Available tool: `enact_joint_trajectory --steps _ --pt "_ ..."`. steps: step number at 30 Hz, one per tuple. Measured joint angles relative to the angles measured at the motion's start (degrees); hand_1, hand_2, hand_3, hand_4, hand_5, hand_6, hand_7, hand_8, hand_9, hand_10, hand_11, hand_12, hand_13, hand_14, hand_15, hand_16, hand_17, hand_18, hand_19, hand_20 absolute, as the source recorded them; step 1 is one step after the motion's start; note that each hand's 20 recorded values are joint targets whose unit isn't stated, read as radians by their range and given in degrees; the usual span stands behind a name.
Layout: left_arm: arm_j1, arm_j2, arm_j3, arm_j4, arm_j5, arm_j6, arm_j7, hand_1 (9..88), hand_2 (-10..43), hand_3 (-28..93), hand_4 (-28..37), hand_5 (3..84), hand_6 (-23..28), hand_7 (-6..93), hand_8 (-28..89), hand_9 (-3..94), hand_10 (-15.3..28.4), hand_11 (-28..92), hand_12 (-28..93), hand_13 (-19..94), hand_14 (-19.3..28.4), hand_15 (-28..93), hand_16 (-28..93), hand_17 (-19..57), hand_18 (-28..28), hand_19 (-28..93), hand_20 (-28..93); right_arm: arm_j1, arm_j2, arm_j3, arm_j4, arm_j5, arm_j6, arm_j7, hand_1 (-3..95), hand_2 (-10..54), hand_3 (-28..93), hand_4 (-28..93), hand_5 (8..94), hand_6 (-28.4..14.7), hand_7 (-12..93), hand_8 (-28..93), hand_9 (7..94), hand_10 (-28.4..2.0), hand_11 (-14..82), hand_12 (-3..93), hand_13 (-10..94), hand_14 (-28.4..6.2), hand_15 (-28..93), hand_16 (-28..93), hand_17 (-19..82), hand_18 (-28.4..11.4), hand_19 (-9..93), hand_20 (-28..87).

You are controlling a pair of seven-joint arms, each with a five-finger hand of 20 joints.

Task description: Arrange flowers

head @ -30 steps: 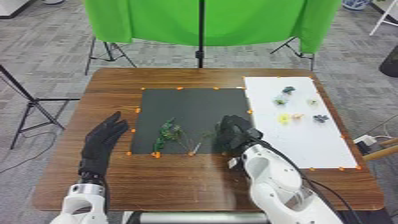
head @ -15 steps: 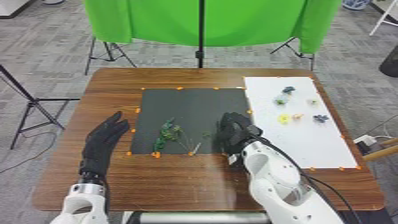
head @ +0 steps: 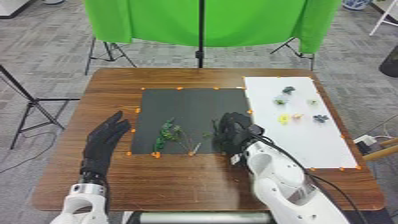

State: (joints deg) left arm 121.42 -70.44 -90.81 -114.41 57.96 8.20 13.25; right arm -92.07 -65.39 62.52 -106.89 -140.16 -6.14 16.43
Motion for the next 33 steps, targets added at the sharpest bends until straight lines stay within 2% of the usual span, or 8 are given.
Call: enact_joint_trajectory --steps 1,2,4,11,15,19,25,33 --pt "0.00 0.00 0.00 0.00 0.00 -0.03 0.00 22.4 -6.2 69 -22.3 43.6 2.5 8.0 -6 45.5 11.2 11 13 37 13.9 11 0 9.1 10.9 2 20 -0.14 0.17 0.26 -0.25 0.06 0.06 -0.07 55.4 -9.5 26 12 74.2 -2.0 21 8 91.3 -10.0 49.3 24.1 93 -2.3 69 32 71 -11.3 93 69" --pt "0.00 0.00 0.00 0.00 0.00 -0.04 0.00 22.4 -6.2 69 -22.3 43.6 2.6 7.9 -6 45.4 11.2 11 13 37 13.9 11 0 9.2 10.9 2 20 -0.36 0.35 0.63 -0.68 0.23 0.15 -0.09 45.8 -9.5 48 -3 74.2 -1.9 22 2 91.0 -10.4 48.7 24.5 93 -2.7 68 32 70 -11.5 93 68" --pt "0.00 -0.05 -0.02 0.00 0.01 -0.05 0.00 22.4 -6.2 69 -22.3 43.6 2.6 7.9 -6 45.4 11.2 11 13 37 13.8 11 0 9.2 10.9 2 20 -1.08 0.78 1.84 -1.98 1.08 0.68 -0.08 38.4 -9.5 60 -10 73.7 -1.9 21 -6 89.6 -11.8 46.0 24.5 91 -3.0 68 32 69 -12.0 93 68" --pt "0.03 -0.06 -0.05 0.00 0.01 -0.05 0.00 22.3 -6.2 69 -22.2 43.7 2.6 8.0 -6 45.4 11.2 11 13 37 13.8 11 0 9.2 10.9 2 20 -3.47 3.35 9.81 -9.87 6.43 3.95 2.50 35.5 -9.5 63 -9 72.0 -2.3 20 -7 87.3 -13.5 40.0 25.9 89 -4.0 66 32 65 -12.8 93 66" --pt "0.04 -0.06 -0.06 -0.01 0.01 -0.05 0.00 22.3 -6.3 69 -22.1 43.7 2.6 8.0 -6 45.4 11.2 11 13 37 14.0 11 0 9.2 10.9 2 20 -4.03 5.56 17.16 -14.59 13.94 -4.02 3.86 35.3 -1.1 67 6 70.0 -1.8 18 6 88.1 -13.5 42.4 25.5 89 -4.6 67 31 65 -13.1 93 66" --pt "0.03 -0.06 -0.06 -0.01 0.02 -0.06 0.00 22.3 -6.4 69 -22.2 43.7 2.5 7.9 -6 45.4 11.2 11 13 37 14.0 11 0 9.2 10.9 2 20 -4.30 7.04 21.51 -16.36 23.26 -13.00 3.28 33.7 6.2 76 16 62.5 0.7 16 -9 90.8 -12.3 45.9 25.0 92 -4.6 68 31 69 -13.4 93 68" --pt "-0.02 -0.06 -0.03 0.00 0.04 -0.15 -0.02 22.2 -6.3 69 -22.3 43.6 2.5 8.0 -6 45.4 11.2 11 13 37 13.8 11 0 9.2 10.9 2 20 -2.07 8.01 13.00 -15.96 23.41 -18.77 2.31 33.6 11.2 77 18 55.3 1.6 15 -11 92.0 -11.6 48.1 24.9 93 -4.3 70 31 70 -13.3 93 70" --pt "-0.13 -0.06 0.05 0.05 0.06 -0.37 -0.02 22.2 -6.1 69 -22.3 43.6 2.6 7.8 -6 45.4 11.2 11 13 37 13.9 11 0 9.1 10.9 2 20 1.42 6.41 3.60 -14.47 19.57 -26.17 0.08 33.2 12.3 77 19 55.9 2.2 16 -11 92.2 -11.6 48.9 24.9 93 -4.2 71 31 71 -13.4 93 71"
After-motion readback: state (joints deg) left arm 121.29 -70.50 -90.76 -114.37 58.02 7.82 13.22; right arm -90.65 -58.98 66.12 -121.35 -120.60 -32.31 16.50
